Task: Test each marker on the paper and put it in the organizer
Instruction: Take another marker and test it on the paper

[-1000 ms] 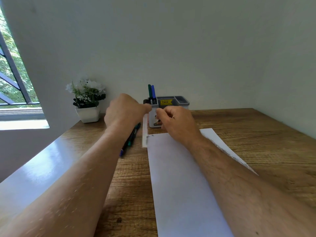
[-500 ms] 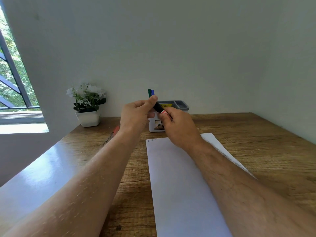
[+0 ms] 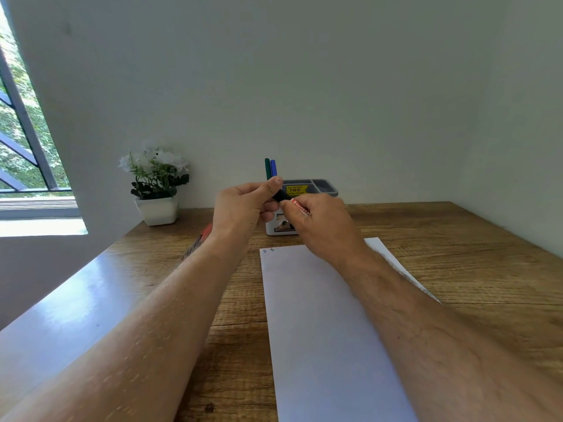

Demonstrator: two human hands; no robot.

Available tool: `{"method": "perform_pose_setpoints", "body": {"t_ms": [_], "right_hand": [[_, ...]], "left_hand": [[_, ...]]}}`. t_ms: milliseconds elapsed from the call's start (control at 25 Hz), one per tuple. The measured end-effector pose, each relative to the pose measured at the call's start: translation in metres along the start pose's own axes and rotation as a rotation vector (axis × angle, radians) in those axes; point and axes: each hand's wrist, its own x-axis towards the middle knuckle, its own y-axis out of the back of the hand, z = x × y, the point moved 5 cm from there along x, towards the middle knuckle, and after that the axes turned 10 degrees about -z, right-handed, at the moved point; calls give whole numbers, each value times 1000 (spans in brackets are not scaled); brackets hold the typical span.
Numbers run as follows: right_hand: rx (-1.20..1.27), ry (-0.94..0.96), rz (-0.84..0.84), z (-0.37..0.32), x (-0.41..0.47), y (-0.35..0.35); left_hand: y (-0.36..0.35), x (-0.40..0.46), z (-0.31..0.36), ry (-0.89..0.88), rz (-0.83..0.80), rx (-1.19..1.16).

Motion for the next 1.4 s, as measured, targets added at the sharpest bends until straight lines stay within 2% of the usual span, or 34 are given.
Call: {"method": "perform_pose_setpoints", "body": {"t_ms": [560,1000,1400], "right_hand": [[-33,-14,38,2,2,-1],[-112,1,74,-1,4,-1],[-197,-12,43,-12,7,1]], "left_hand": [[-3,1,-2,-28,26,6],[0,5,-7,34,26,-61],[5,5,-5,35,63,-119]]}}
